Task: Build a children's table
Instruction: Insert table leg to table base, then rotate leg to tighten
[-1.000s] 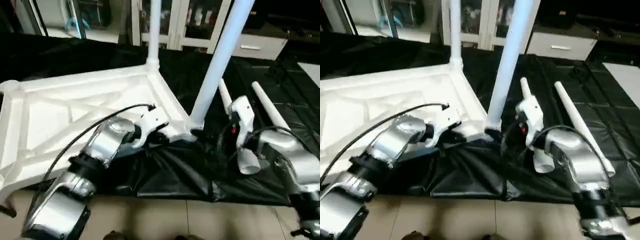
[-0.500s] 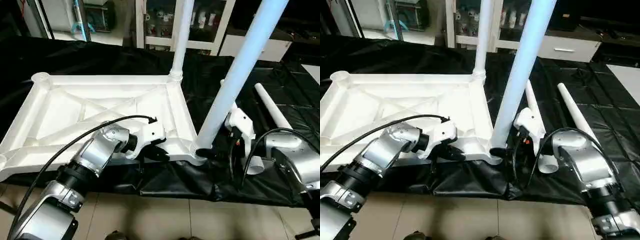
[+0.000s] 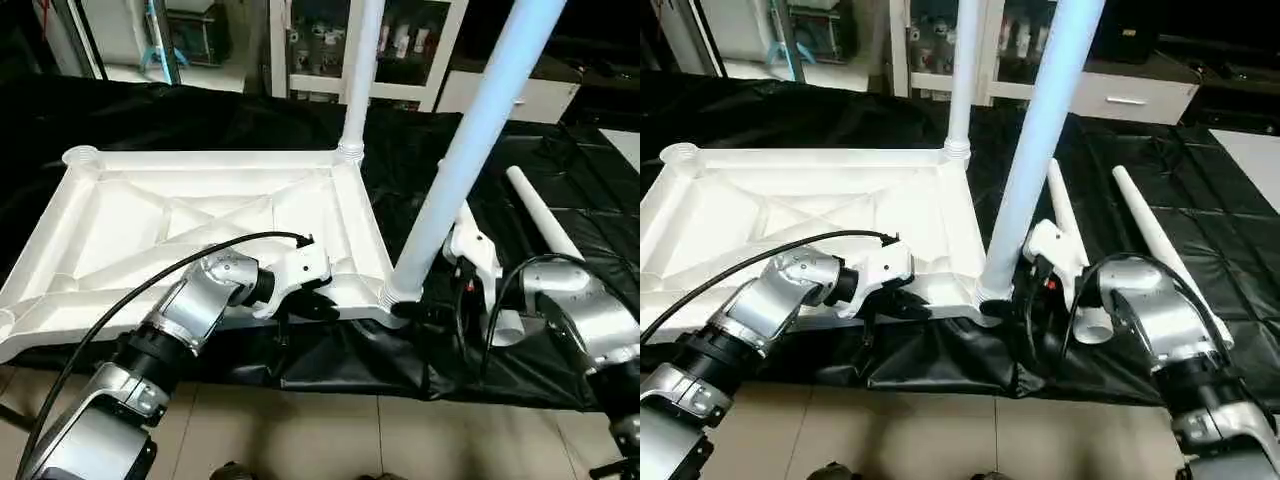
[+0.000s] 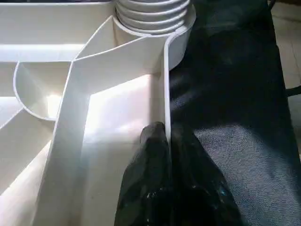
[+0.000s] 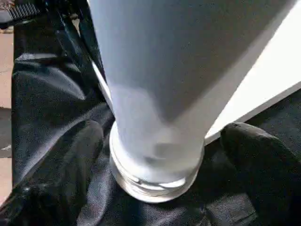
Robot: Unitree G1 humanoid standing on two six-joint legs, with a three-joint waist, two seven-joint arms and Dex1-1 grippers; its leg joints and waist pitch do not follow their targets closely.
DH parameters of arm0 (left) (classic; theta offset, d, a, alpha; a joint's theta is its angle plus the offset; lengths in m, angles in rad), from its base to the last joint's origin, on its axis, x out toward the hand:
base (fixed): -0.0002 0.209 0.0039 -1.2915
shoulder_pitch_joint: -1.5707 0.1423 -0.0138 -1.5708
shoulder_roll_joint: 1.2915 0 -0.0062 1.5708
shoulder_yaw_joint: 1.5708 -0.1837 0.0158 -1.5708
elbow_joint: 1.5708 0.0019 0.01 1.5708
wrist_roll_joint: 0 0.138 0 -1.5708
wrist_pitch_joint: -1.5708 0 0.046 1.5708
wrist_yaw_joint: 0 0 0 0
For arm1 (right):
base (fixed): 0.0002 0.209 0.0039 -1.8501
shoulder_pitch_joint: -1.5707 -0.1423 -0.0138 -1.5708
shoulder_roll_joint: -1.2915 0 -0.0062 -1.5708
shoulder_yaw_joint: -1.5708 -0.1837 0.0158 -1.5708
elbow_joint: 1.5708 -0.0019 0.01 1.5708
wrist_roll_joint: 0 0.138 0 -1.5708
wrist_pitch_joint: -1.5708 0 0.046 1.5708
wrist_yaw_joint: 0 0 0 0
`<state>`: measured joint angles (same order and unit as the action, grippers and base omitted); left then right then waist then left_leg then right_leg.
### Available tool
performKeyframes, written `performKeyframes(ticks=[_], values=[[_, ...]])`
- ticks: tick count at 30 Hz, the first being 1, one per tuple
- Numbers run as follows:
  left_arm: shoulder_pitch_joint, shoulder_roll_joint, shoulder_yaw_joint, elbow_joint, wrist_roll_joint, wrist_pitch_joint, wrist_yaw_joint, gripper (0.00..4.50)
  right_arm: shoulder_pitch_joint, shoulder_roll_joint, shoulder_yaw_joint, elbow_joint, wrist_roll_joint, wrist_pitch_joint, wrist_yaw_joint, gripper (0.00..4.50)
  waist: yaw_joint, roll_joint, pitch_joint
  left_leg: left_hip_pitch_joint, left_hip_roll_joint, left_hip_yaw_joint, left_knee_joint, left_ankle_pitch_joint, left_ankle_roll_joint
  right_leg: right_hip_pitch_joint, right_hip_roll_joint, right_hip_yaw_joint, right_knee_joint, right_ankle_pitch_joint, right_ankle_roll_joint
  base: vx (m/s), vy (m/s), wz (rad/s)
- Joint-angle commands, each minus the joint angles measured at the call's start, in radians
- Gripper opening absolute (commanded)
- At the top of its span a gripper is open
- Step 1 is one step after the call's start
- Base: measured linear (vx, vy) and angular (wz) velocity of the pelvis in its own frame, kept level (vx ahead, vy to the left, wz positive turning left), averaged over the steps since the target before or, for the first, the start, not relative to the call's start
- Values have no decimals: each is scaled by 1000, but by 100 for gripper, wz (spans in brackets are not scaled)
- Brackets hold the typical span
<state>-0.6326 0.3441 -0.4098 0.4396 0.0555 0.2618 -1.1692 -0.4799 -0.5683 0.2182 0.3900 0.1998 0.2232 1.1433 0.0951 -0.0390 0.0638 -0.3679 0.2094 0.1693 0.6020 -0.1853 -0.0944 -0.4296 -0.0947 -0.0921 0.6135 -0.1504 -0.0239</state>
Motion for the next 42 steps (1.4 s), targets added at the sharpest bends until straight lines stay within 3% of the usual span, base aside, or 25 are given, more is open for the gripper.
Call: performKeyframes(ticks=[1,5,6,7,16,27,32,33,34,36,37,38,41,42], values=[[1,-11,19,-11,-21,-22,3,0,-25,6,11,26,-12,-21,15,402,-3,-13,-80,1,16,6,-63,-167,66,71,-47,44,-76,-294,-167,0,0,0],[-1,-6,19,-12,-22,-24,-1,0,-40,20,20,58,-16,-34,23,379,-6,-13,-81,0,16,6,-62,-158,70,71,-46,44,-73,-276,-173,0,0,0],[-2,-5,19,-7,-21,-27,-1,0,-44,23,24,70,-20,-40,24,379,-5,-9,-81,1,15,6,-62,-158,70,71,-46,44,-73,-274,-175,0,0,0],[-4,-3,17,0,-18,-32,1,0,-53,32,25,95,-27,-54,26,351,-7,-11,-82,0,15,6,-61,-158,70,72,-46,44,-73,-271,-176,0,0,0],[3,-3,20,-2,-24,-26,0,0,-64,55,16,118,-27,-59,36,281,-6,-10,-81,2,15,6,-62,-170,66,70,-45,43,-75,-288,-174,0,0,0],[3,1,23,2,-27,-25,-11,0,-49,72,14,117,-24,-71,40,274,-8,-3,-82,2,15,5,-63,-172,64,72,-44,43,-74,-271,-182,0,0,0],[3,-12,36,7,-31,-6,16,0,-30,96,-3,113,-10,-52,4,273,-8,-7,-82,2,15,6,-62,-169,65,72,-44,43,-73,-269,-182,0,0,0],[1,-22,44,14,-31,3,37,0,-28,117,-16,124,-11,-43,-42,273,-9,-6,-82,2,14,6,-62,-169,64,71,-44,44,-74,-272,-181,0,0,0],[-6,-41,63,28,-33,22,81,0,-28,151,-36,144,-10,-34,-109,273,-10,-21,-81,-3,13,5,-63,-164,61,75,-45,40,-73,-298,-169,0,0,0],[-16,-64,82,46,-33,36,132,0,-30,188,-60,168,-9,-26,-182,273,-14,-14,-77,-1,11,5,-64,-182,46,69,-45,39,-82,-371,-144,0,0,0],[-25,-80,96,62,-30,39,174,0,-32,216,-77,188,-6,-22,-233,272,-13,-27,-79,1,11,5,-64,-184,41,68,-48,38,-84,-402,-129,0,0,0],[-30,-88,101,71,-28,43,194,0,-34,232,-84,199,-6,-26,-261,272,-14,-20,-77,4,12,4,-65,-193,36,63,-49,39,-90,-425,-121,0,0,0],[-70,-154,140,128,-10,88,349,0,-70,360,-128,320,-35,-68,-518,272,-22,-26,-80,0,12,2,-67,-200,20,63,-52,37,-88,-441,-109,0,0,0],[-78,-169,149,138,-7,99,382,0,-84,387,-140,349,-45,-76,-583,272,-25,-23,-78,1,11,1,-69,-204,16,61,-50,35,-91,-449,-109,0,0,0]])
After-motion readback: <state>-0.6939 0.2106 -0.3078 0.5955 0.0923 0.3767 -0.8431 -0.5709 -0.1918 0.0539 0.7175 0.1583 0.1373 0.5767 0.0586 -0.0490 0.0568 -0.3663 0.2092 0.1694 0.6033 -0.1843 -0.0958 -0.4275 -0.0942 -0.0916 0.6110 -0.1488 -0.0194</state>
